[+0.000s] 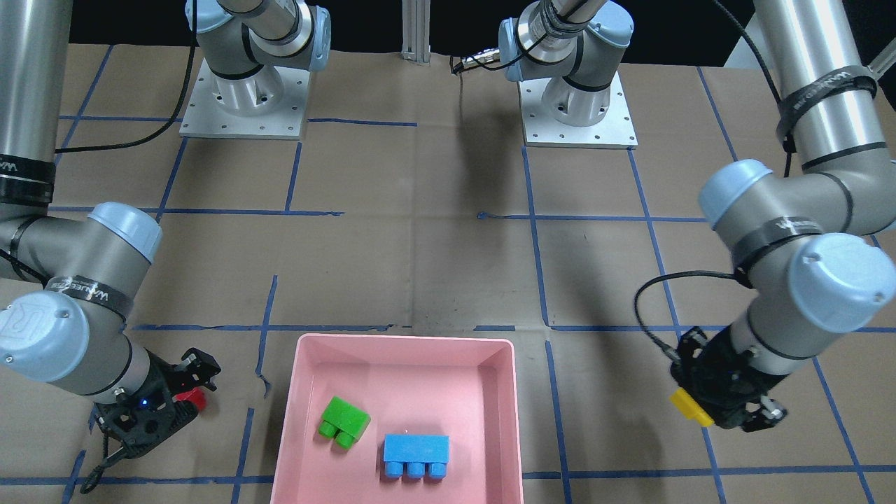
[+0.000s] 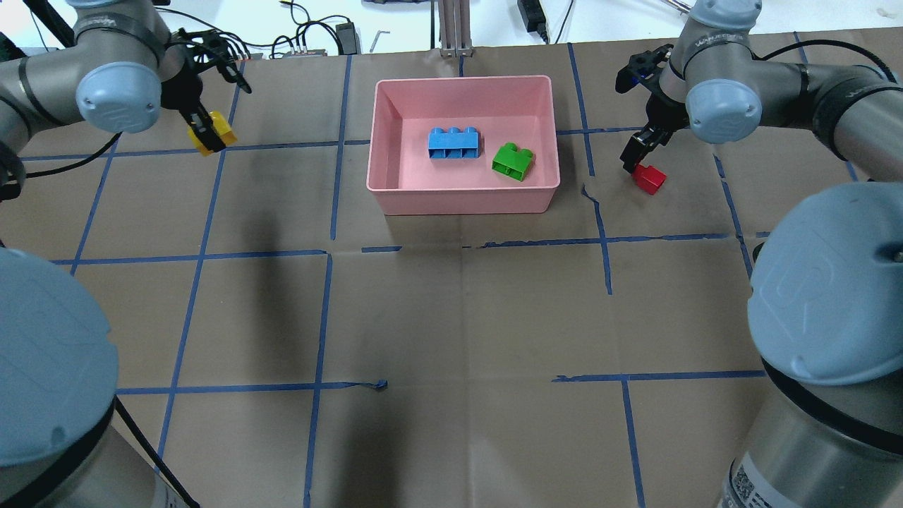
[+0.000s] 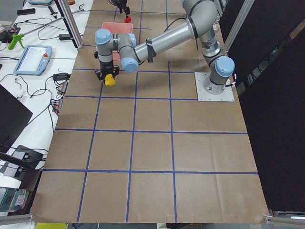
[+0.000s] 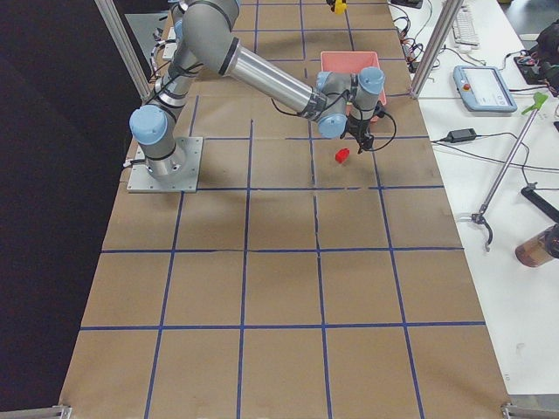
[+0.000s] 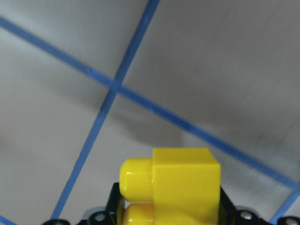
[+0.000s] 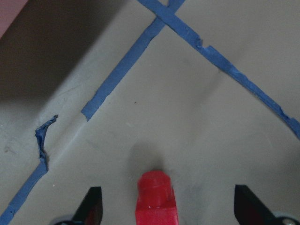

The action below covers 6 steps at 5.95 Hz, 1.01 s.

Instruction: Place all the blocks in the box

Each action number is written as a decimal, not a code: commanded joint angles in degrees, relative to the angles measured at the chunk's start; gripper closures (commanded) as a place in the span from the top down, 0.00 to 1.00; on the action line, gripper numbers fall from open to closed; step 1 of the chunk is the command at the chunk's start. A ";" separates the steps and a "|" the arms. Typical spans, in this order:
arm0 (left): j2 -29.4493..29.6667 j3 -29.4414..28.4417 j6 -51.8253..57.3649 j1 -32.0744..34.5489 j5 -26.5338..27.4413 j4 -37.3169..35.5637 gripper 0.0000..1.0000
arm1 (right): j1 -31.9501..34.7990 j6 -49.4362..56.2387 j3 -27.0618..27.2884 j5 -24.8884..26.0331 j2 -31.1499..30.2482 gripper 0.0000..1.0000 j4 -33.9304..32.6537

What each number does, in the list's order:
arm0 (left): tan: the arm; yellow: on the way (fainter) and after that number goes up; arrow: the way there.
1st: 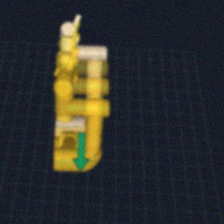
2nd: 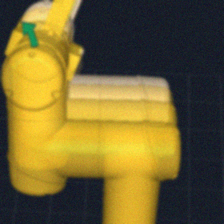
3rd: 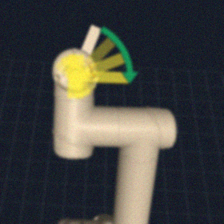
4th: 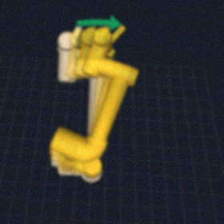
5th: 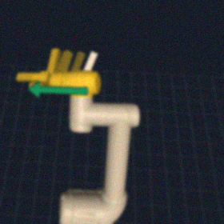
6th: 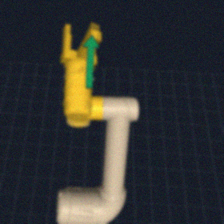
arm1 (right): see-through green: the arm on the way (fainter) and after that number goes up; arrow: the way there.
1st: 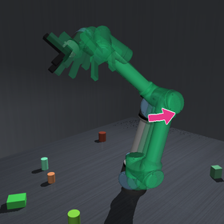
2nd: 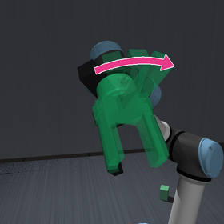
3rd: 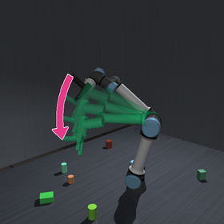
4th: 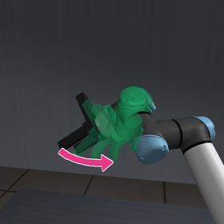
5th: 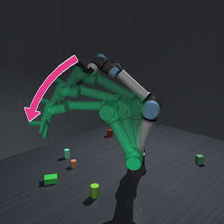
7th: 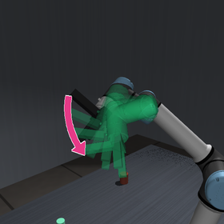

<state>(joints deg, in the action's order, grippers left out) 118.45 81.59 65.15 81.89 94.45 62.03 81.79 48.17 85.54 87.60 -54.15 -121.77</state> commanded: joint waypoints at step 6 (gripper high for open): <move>12.48 -12.14 -24.72 21.72 -0.40 -4.71 0.26 | 0.12 -0.27 3.40 2.12 0.36 0.42 -2.16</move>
<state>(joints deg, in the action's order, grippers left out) 128.25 71.24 40.74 102.85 94.13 58.82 81.92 47.90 89.06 88.57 -53.62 -124.00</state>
